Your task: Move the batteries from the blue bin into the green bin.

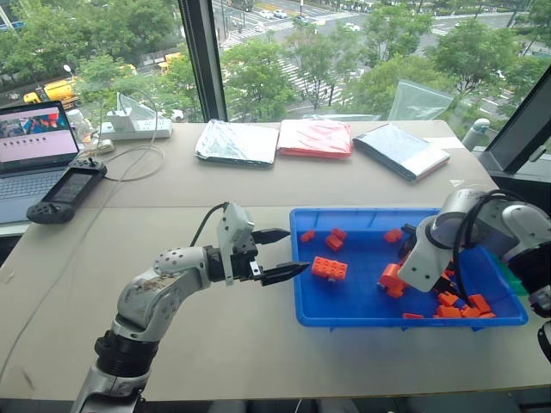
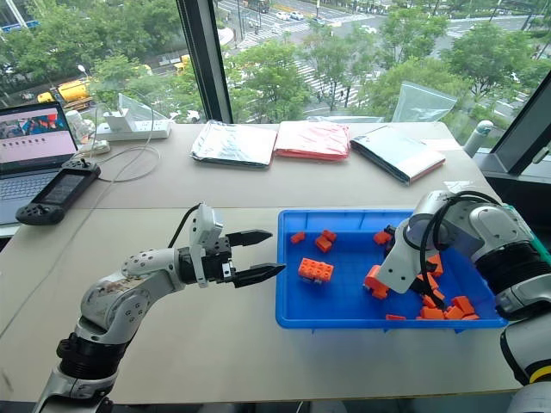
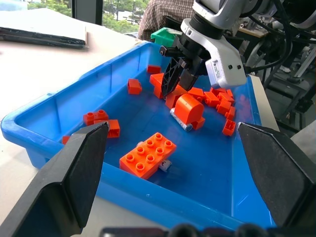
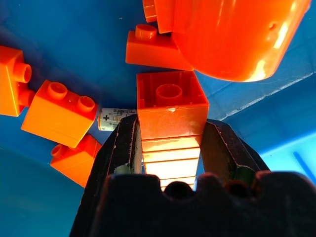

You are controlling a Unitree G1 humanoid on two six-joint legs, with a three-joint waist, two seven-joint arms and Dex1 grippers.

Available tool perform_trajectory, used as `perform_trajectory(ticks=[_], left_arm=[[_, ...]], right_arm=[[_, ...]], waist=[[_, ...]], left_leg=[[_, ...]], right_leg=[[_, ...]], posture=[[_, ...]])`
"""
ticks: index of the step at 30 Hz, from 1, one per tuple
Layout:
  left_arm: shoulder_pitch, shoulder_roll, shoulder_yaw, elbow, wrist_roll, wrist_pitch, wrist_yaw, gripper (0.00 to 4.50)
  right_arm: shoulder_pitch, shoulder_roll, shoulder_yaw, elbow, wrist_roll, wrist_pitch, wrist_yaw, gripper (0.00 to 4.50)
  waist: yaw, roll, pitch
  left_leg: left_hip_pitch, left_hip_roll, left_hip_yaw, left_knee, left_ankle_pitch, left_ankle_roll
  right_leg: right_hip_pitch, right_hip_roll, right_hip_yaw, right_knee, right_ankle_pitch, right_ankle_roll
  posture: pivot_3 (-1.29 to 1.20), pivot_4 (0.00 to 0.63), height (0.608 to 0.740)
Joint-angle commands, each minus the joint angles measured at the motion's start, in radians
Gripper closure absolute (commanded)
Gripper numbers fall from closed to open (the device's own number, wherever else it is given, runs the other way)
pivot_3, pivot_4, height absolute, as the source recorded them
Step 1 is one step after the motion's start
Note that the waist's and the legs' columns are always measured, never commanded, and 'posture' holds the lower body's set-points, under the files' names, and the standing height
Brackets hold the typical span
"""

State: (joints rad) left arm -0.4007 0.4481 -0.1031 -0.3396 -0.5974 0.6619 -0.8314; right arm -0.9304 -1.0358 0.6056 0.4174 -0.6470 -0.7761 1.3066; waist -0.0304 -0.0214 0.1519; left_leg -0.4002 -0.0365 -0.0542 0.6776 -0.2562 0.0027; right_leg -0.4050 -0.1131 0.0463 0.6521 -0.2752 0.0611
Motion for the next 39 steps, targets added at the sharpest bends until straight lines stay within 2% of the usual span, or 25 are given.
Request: perform_trajectory(ticks=[1, 4, 10, 15, 17, 21, 25, 27, 29, 33, 37, 39], left_arm=[[-0.003, 0.005, 0.012, -0.038, -0.025, 0.007, -0.002, 0.00], [-0.009, 0.004, 0.011, -0.032, -0.025, 0.006, -0.005, 0.00], [-0.008, 0.002, 0.003, -0.029, -0.028, 0.007, -0.010, 0.00], [-0.002, 0.002, 0.000, -0.035, -0.033, 0.014, -0.010, 0.00], [-0.003, 0.001, -0.001, -0.036, -0.035, 0.016, -0.010, 0.00], [-0.007, 0.007, -0.002, -0.031, -0.037, 0.021, -0.014, 0.00], [-0.007, 0.014, -0.003, -0.032, -0.045, 0.027, -0.016, 0.00], [-0.010, 0.015, -0.005, -0.030, -0.047, 0.029, -0.019, 0.00], [-0.015, 0.015, -0.005, -0.026, -0.047, 0.031, -0.022, 0.00], [-0.027, 0.017, -0.009, -0.015, -0.047, 0.031, -0.035, 0.00], [-0.028, 0.012, -0.012, -0.014, -0.044, 0.030, -0.034, 0.00], [-0.024, 0.009, -0.013, -0.017, -0.043, 0.029, -0.030, 0.00]], right_arm=[[0.007, -0.019, -0.033, -0.032, 0.017, -0.002, 0.012, 3.04], [0.035, -0.038, -0.054, -0.076, 0.061, 0.024, 0.043, 3.04], [0.071, -0.149, -0.185, -0.227, 0.212, 0.180, 0.139, 3.04], [0.144, -0.234, -0.284, -0.298, 0.267, 0.311, 0.156, 3.04], [0.217, -0.272, -0.334, -0.338, 0.298, 0.377, 0.153, 3.04], [0.466, -0.345, -0.495, -0.503, 0.408, 0.626, 0.164, 3.04], [0.659, -0.347, -0.625, -0.620, 0.411, 0.808, 0.112, 3.04], [0.726, -0.343, -0.673, -0.656, 0.406, 0.875, 0.093, 2.04], [0.759, -0.339, -0.704, -0.686, 0.404, 0.909, 0.069, 1.48], [0.719, -0.321, -0.704, -0.727, 0.425, 0.970, 0.034, 0.11], [0.579, -0.231, -0.666, -0.774, 0.510, 1.178, 0.020, 0.05], [0.517, -0.180, -0.622, -0.750, 0.503, 1.279, -0.010, 0.05]], waist=[[0.000, 0.000, 0.000], [0.002, 0.000, 0.000], [0.012, 0.001, 0.001], [0.016, 0.002, 0.001], [0.018, 0.002, 0.001], [0.023, 0.003, 0.002], [0.018, 0.003, 0.002], [0.016, 0.003, 0.002], [0.017, 0.003, 0.002], [0.017, 0.003, 0.002], [0.016, 0.003, 0.002], [0.016, 0.003, 0.002]], left_leg=[[0.000, 0.000, 0.000, 0.000, 0.000, 0.000], [0.000, 0.000, 0.000, 0.000, 0.000, 0.000], [0.000, 0.000, 0.000, 0.001, 0.000, 0.000], [0.000, 0.000, 0.000, 0.001, -0.001, 0.001], [0.000, 0.000, 0.000, 0.001, -0.001, 0.001], [0.000, 0.000, 0.000, 0.001, -0.001, 0.001], [0.000, 0.000, 0.000, 0.001, -0.001, 0.002], [0.001, 0.000, 0.000, 0.001, -0.001, 0.002], [0.001, 0.000, 0.000, 0.001, -0.001, 0.002], [0.002, 0.000, 0.000, 0.002, -0.001, 0.002], [0.001, 0.000, 0.000, 0.002, -0.001, 0.002], [0.001, 0.000, 0.000, 0.002, -0.001, 0.002]], right_leg=[[0.000, 0.000, 0.000, 0.000, 0.000, 0.000], [0.000, 0.000, 0.000, 0.001, 0.000, 0.000], [0.000, -0.001, 0.000, 0.001, 0.000, 0.000], [0.000, 0.000, 0.000, 0.002, 0.000, 0.000], [0.000, 0.000, 0.000, 0.002, 0.000, 0.000], [0.000, -0.001, 0.000, 0.003, 0.000, 0.000], [0.000, -0.001, 0.000, 0.004, 0.000, 0.000], [0.001, -0.001, 0.001, 0.004, 0.000, 0.000], [0.001, 0.000, 0.001, 0.005, 0.000, 0.000], [0.001, 0.000, 0.001, 0.005, 0.000, 0.000], [0.001, 0.000, 0.001, 0.004, 0.000, 0.000], [0.001, 0.000, 0.001, 0.004, 0.000, 0.000]], posture=[[0.00, 0.150, 0.740], [0.00, 0.150, 0.740], [0.00, 0.150, 0.740], [0.00, 0.150, 0.740], [0.00, 0.150, 0.740], [0.00, 0.150, 0.740], [0.00, 0.150, 0.740], [0.00, 0.150, 0.740], [0.00, 0.150, 0.740], [0.00, 0.150, 0.740], [0.00, 0.150, 0.740], [0.00, 0.150, 0.740]])
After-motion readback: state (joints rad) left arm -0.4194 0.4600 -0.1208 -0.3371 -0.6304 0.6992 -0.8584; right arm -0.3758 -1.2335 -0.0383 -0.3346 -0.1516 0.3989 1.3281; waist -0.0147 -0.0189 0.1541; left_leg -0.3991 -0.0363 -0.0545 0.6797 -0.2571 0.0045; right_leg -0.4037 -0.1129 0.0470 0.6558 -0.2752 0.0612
